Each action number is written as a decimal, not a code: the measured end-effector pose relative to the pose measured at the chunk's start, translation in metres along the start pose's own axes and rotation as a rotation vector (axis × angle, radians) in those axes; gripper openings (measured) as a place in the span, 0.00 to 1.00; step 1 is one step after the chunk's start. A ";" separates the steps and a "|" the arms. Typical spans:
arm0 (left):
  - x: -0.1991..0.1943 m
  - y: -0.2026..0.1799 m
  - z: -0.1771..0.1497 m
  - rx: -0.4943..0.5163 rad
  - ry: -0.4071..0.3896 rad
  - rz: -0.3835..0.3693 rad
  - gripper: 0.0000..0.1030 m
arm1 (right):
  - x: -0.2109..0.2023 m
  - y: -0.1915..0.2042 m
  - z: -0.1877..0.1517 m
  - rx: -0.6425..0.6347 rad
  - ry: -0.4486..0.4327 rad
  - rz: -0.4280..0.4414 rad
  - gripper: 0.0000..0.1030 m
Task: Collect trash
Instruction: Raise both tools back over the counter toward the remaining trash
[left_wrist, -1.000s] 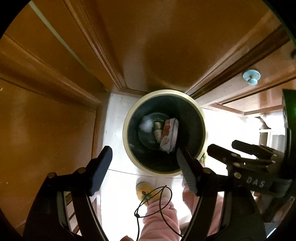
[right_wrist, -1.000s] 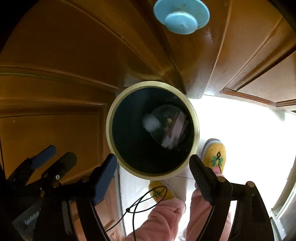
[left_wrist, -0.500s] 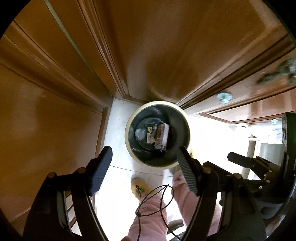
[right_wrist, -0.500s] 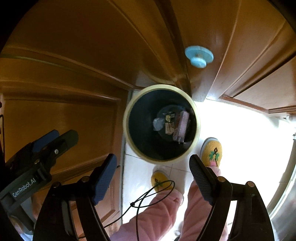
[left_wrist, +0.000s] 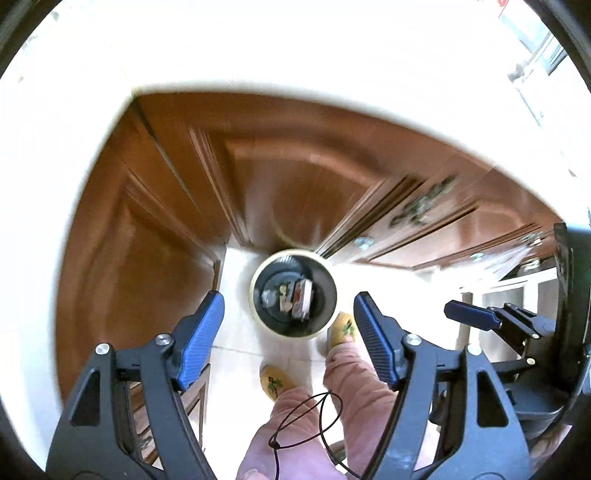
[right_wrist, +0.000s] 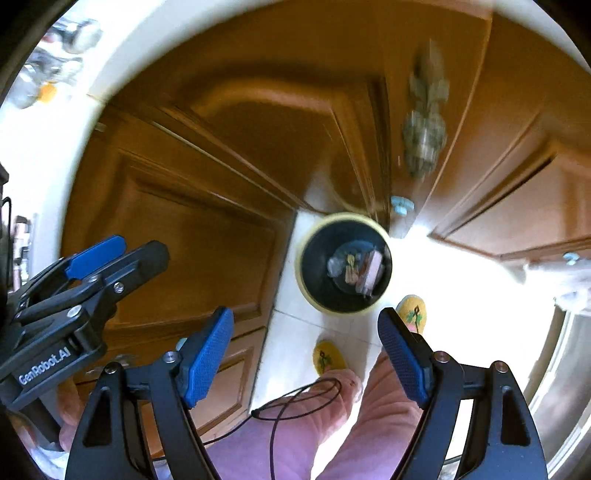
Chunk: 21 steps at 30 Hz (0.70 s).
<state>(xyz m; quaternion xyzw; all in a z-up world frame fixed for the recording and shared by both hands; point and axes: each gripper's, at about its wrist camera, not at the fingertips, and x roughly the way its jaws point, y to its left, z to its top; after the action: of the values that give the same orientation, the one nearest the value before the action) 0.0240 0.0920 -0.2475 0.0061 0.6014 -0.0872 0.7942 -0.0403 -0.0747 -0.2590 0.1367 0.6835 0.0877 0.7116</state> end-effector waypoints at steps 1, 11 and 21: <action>-0.017 -0.001 0.003 0.003 -0.018 -0.001 0.68 | -0.017 0.006 0.000 -0.008 -0.024 0.001 0.79; -0.146 -0.007 0.036 0.035 -0.226 -0.022 0.68 | -0.147 0.062 0.005 -0.057 -0.279 -0.012 0.79; -0.224 -0.010 0.078 0.070 -0.348 -0.015 0.68 | -0.244 0.101 0.029 -0.090 -0.459 -0.039 0.79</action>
<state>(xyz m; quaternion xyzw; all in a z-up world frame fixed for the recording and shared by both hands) 0.0380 0.1026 -0.0112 0.0141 0.4514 -0.1138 0.8849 -0.0172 -0.0578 0.0053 0.1080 0.5019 0.0709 0.8552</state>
